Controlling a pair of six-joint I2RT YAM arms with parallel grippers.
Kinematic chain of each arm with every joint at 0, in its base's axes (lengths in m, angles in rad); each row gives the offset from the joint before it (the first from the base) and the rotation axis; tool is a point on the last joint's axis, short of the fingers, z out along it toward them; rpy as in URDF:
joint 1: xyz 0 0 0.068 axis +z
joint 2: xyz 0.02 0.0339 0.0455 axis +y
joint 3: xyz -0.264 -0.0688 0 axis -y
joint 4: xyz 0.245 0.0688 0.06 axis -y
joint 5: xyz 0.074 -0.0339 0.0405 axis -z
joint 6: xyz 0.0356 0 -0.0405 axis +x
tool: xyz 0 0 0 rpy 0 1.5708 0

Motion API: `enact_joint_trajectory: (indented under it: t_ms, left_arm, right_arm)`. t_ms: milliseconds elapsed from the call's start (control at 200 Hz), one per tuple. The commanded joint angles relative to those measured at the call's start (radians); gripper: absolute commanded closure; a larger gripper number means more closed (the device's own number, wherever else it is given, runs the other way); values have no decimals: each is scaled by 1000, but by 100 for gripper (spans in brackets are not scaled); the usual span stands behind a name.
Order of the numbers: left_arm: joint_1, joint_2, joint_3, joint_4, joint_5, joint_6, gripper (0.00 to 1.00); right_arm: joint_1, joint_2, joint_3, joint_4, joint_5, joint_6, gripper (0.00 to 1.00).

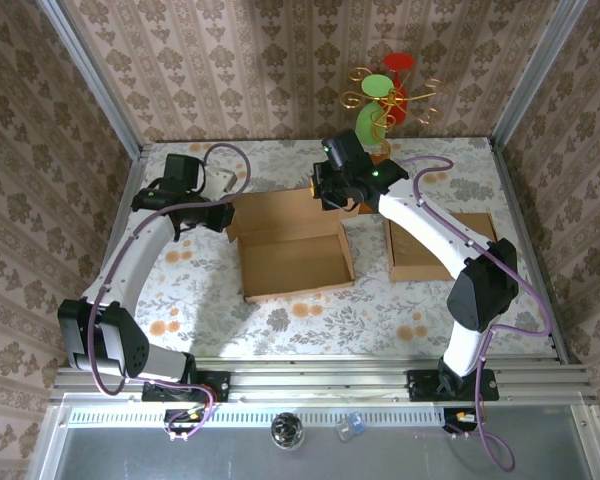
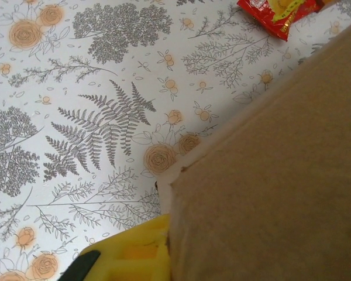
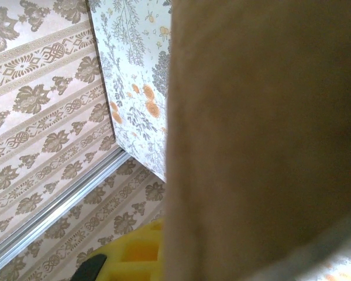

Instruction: Fold the paper box

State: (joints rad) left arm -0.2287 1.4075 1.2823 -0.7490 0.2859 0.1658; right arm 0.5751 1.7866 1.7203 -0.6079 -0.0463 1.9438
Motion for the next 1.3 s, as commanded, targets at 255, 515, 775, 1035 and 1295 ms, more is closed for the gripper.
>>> enact_joint_trajectory:
  t_ms: [255,515,775,1035,1295]
  left_arm:
    - [-26,-51,-99,171,-73,-165,100]
    - [-16,-158,-285,451,-53,-45,100]
    - [23,-168,-323,518,41,23,100]
    - [32,-162,-338,552,82,60,100]
    - [43,-155,-345,579,104,67,100]
  right_arm:
    - [38,-35,-37,19,-28,24,95]
    - [-13,-110,-55,-51,-114,-301,53]
    - [-159,-282,-152,-103,-220,-618,40]
    - [-375,-308,-220,-125,-260,-819,44]
    - [-421,-163,-245,-37,-384,-778,48]
